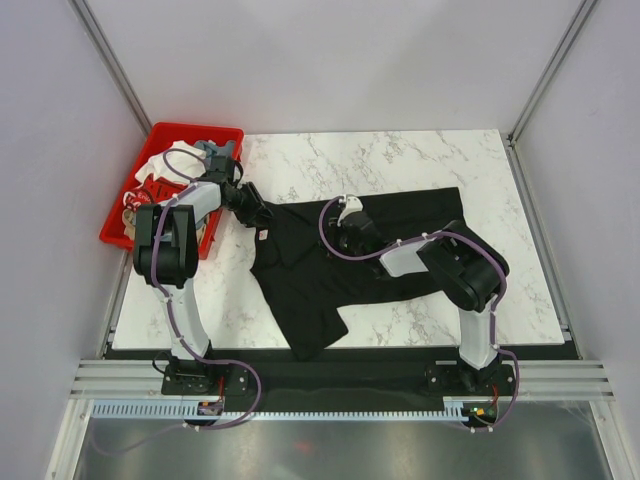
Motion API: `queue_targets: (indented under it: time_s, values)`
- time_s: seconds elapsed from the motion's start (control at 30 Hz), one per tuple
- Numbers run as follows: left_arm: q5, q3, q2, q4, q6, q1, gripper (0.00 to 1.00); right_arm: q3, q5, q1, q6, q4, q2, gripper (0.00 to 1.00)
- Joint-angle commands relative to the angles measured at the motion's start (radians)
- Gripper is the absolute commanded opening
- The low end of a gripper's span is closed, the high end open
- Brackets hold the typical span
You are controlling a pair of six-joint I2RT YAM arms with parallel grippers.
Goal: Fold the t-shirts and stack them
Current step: Fold the tshirt
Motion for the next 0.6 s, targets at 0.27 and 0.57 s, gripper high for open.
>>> queue_targets:
  time_s: [0.27, 0.57]
  values:
    - [-0.003, 0.036, 0.021, 0.018, 0.026, 0.006, 0.43, 0.069, 0.018, 0.008, -0.015, 0.003, 0.019, 0.25]
    - [-0.003, 0.031, 0.028, 0.018, 0.026, 0.006, 0.43, 0.118, 0.075, 0.01, -0.021, -0.069, 0.047, 0.21]
